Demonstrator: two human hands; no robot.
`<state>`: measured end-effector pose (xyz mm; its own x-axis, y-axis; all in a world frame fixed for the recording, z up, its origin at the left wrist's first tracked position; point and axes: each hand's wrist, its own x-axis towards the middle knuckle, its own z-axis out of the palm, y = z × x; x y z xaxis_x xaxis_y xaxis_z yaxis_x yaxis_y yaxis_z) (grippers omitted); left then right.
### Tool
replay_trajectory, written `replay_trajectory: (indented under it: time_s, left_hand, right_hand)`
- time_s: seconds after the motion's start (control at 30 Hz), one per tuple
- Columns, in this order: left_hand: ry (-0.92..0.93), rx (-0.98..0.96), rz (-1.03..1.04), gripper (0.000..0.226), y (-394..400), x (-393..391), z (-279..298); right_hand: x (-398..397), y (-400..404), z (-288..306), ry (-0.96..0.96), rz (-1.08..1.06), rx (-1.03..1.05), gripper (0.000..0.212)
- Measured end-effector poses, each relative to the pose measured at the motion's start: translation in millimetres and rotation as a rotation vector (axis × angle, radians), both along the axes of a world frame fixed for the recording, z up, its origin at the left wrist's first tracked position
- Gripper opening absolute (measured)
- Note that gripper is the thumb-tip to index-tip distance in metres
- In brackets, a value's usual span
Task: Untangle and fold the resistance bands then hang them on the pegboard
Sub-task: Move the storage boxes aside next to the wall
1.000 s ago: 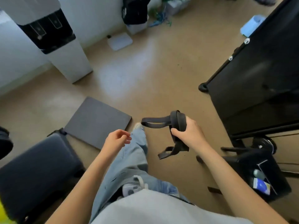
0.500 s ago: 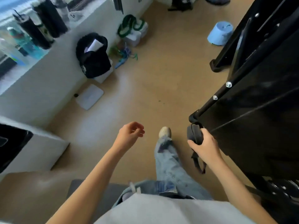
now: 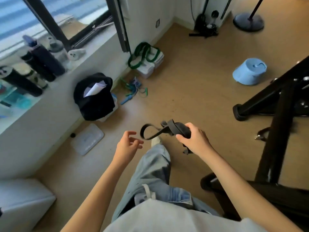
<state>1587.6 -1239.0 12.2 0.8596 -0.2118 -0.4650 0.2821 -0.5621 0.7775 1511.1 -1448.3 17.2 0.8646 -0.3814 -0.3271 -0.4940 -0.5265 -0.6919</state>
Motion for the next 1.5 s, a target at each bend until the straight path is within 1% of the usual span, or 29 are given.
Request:
replay_trajectory:
  time_s: [0.07, 0.1, 0.17, 0.27, 0.37, 0.43, 0.5, 0.57, 0.6, 0.63, 0.67, 0.73, 0.8, 0.87, 0.93, 1.03, 1.1, 1.17, 1.2, 1.3, 1.37, 1.4, 1.47, 1.5]
  left_hand:
    - [-0.011, 0.007, -0.020, 0.028, -40, 62, -6]
    - [-0.015, 0.008, -0.025, 0.029, -61, 93, -6]
    - [-0.026, 0.005, -0.060, 0.030, -102, 156, -4]
    - [-0.049, 0.051, -0.156, 0.031, -155, 236, 11]
    - [-0.090, 0.017, -0.320, 0.040, -206, 300, 22]
    - [-0.121, 0.033, -0.491, 0.054, -242, 339, 20]
    - [-0.154, 0.039, -0.661, 0.067, -283, 378, 11]
    - [-0.200, 0.053, -0.737, 0.070, -324, 415, -2]
    - [-0.221, 0.066, -0.718, 0.064, -344, 434, -8]
    - [-0.228, 0.063, -0.653, 0.055, -363, 454, -13]
    - [-0.195, 0.033, -0.555, 0.043, -380, 475, -17]
    - [-0.038, -0.100, -0.382, 0.026, -411, 516, -20]
    - [0.103, -0.208, -0.281, 0.023, -434, 556, -26]
    - [0.149, -0.231, -0.224, 0.028, -452, 597, -38]
    - [0.212, -0.250, -0.164, 0.026, -465, 638, -55]
    - [0.327, -0.236, -0.017, 0.024, -483, 701, -93]
    - [0.400, -0.212, 0.061, 0.026, -493, 745, -123]
    - [0.402, -0.243, 0.137, 0.026, -502, 794, -154]
    - [0.389, -0.208, 0.154, 0.027, -503, 817, -171]
    - [0.305, 0.071, 0.132, 0.032, -503, 876, -244]
    - [0.252, 0.309, 0.053, 0.035, -502, 909, -305]
    - [0.218, 0.418, -0.021, 0.036, -502, 924, -337]
    - [0.140, 0.549, -0.174, 0.046, -501, 950, -402]
    - [0.115, 0.582, -0.202, 0.053, -499, 963, -435]
  right_hand:
    - [52, -34, -6, 0.009, -0.022, 0.001, 0.037]
    - [78, -52, -7, 0.013, -0.036, -0.013, 0.040]
    - [130, -87, -3, 0.001, -0.056, -0.028, 0.039]
    - [201, -137, 11, -0.036, -0.059, -0.029, 0.033]
    - [263, -182, 20, -0.085, -0.051, -0.055, 0.034]
    - [306, -209, 20, -0.108, -0.039, -0.056, 0.040]
    - [351, -237, 14, -0.129, 0.040, -0.053, 0.040]
    - [397, -268, 7, -0.129, 0.123, -0.003, 0.037]
    - [421, -284, 3, -0.125, 0.147, 0.022, 0.036]
    - [445, -301, 0, -0.120, 0.158, 0.039, 0.035]
    - [468, -317, -4, -0.114, 0.161, 0.053, 0.034]
    - [513, -351, -14, -0.083, 0.151, 0.089, 0.033]
    - [560, -382, -25, -0.004, 0.134, 0.167, 0.033]
    - [607, -405, -39, 0.114, 0.157, 0.268, 0.034]
    - [656, -420, -60, 0.211, 0.175, 0.363, 0.032]
    - [728, -428, -96, 0.262, 0.126, 0.466, 0.024]
    - [771, -431, -122, 0.290, 0.066, 0.443, 0.022]
    - [813, -433, -153, 0.296, 0.036, 0.421, 0.020]
    - [829, -434, -171, 0.309, 0.023, 0.413, 0.019]
    - [867, -437, -234, 0.343, 0.000, 0.397, 0.021]
    - [888, -441, -288, 0.346, -0.018, 0.394, 0.029]
    - [899, -443, -315, 0.350, -0.039, 0.402, 0.035]
    - [916, -449, -370, 0.346, -0.064, 0.424, 0.042]
    - [922, -452, -396, 0.334, -0.074, 0.424, 0.043]
